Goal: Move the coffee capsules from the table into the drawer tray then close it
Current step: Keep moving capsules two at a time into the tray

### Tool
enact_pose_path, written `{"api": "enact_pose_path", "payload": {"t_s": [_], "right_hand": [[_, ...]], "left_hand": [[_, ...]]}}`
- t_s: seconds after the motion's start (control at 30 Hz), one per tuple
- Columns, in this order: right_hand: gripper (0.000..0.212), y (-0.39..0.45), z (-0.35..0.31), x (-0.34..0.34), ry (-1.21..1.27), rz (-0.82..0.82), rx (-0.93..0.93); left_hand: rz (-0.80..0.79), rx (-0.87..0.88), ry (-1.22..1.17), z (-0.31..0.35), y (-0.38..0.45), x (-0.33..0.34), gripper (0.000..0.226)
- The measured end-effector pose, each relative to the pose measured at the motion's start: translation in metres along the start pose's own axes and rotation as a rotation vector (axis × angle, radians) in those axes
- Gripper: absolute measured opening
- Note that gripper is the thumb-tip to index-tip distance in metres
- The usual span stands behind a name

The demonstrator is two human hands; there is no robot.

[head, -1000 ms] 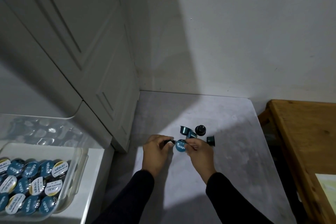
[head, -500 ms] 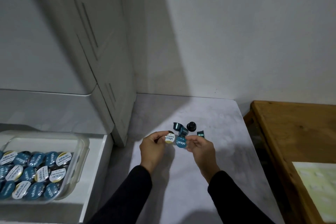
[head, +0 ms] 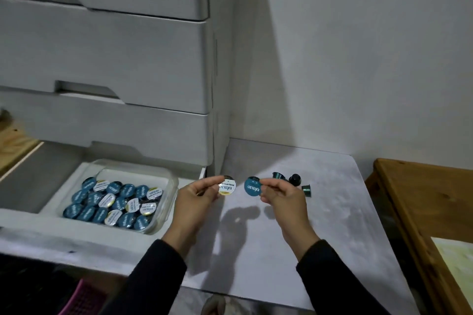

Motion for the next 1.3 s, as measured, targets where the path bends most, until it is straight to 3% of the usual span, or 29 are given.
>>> {"api": "enact_pose_path", "payload": {"t_s": [0.23, 0.43, 0.57, 0.73, 0.93, 1.3], "right_hand": [[0.02, -0.022, 0.002, 0.091, -0.102, -0.142, 0.004], [0.02, -0.014, 0.019, 0.199, -0.165, -0.233, 0.048], [0.021, 0.008, 0.04, 0.269, -0.201, -0.187, 0.133], [0.019, 0.04, 0.067, 0.32, -0.331, -0.045, 0.184], [0.025, 0.056, 0.079, 0.335, -0.362, 0.085, 0.195], [0.031, 0.077, 0.084, 0.342, -0.497, 0.119, 0.137]], "left_hand": [[0.14, 0.001, 0.095, 0.022, 0.021, -0.126, 0.027], [0.113, -0.065, 0.252, 0.001, 0.077, -0.229, 0.028], [0.041, -0.138, 0.35, -0.029, 0.127, -0.279, 0.028], [-0.093, -0.191, 0.376, -0.042, 0.165, -0.293, 0.014], [-0.215, -0.269, 0.436, -0.069, 0.185, -0.293, 0.026], [-0.374, -0.131, 0.733, -0.08, 0.197, -0.285, 0.022]]}}
Point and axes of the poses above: each hand's wrist, its own y-axis towards the middle knuckle, its own x-axis out of the palm, z = x × y, the point moved 8 cm from there along y, towards the middle knuckle, and after that the axes turned 10 degrees about x, right-handed, at the moved point
